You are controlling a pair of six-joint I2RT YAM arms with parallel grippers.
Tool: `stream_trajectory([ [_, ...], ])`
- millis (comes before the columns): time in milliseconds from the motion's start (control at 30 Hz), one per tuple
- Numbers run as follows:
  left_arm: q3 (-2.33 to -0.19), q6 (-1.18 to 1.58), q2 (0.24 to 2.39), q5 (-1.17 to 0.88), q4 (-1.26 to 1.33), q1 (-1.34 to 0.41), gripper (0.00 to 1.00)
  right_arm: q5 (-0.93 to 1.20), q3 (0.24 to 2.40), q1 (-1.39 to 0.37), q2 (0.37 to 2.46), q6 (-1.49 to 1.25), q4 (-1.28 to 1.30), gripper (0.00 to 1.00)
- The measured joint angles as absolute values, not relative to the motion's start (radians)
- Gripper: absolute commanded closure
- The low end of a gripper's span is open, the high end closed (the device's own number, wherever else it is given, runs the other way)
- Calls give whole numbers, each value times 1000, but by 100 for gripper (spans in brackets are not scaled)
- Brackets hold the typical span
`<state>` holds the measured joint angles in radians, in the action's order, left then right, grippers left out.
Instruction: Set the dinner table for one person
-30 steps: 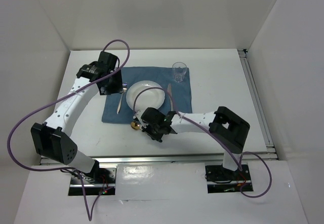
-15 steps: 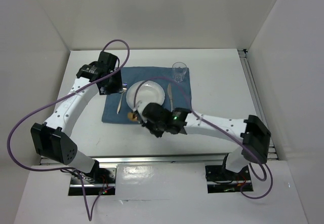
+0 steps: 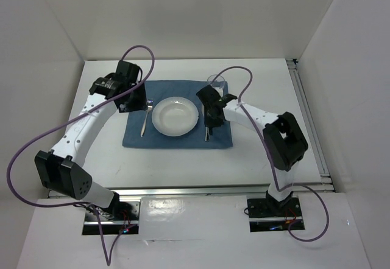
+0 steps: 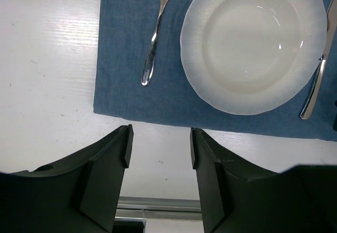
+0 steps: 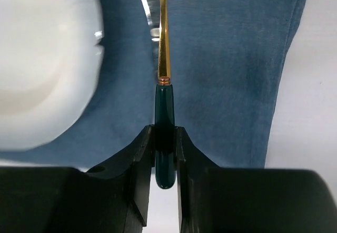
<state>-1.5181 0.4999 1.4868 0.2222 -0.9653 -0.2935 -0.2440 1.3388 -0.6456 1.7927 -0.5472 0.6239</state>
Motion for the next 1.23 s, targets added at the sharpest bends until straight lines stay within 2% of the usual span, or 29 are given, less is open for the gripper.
stream_trajectory([
  [300,-1478,500,1410,196,-965,-294,36,-313,1414,-598,1966,-579,629,100],
  [367,-1467,500,1406,196,-965,-294,36,-327,1424,-595,1995,-580,629,95],
  [400,-1465,500,1406,196,-965,-294,36,-333,1426,-595,2008,-582,629,89],
  [433,-1462,500,1406,196,-965,-294,36,-339,1426,-593,2017,-584,631,67],
  [467,-1461,500,1406,196,-966,-294,36,-345,1426,-593,2021,-592,630,52],
  [500,-1461,500,1406,196,-965,-294,36,-350,1426,-593,2020,-600,632,43],
  [633,-1460,500,1406,195,-965,-294,36,-368,1414,-593,2011,-608,632,42],
  [667,-1460,500,1406,194,-965,-294,36,-370,1409,-593,2003,-611,634,39],
  [733,-1460,500,1406,191,-965,-294,36,-372,1399,-593,1979,-618,637,29],
  [767,-1460,500,1406,189,-965,-294,36,-373,1398,-593,1964,-621,644,20],
  [800,-1460,500,1406,187,-965,-294,36,-374,1398,-593,1944,-621,651,7],
  [833,-1460,500,1406,186,-965,-294,36,-378,1398,-591,1920,-629,657,0],
  [1033,-1462,500,1407,185,-966,-294,36,-389,1394,-521,1707,-669,709,0],
  [1233,-1567,495,1449,181,-995,-294,36,-400,1278,-298,1428,-709,730,3],
])
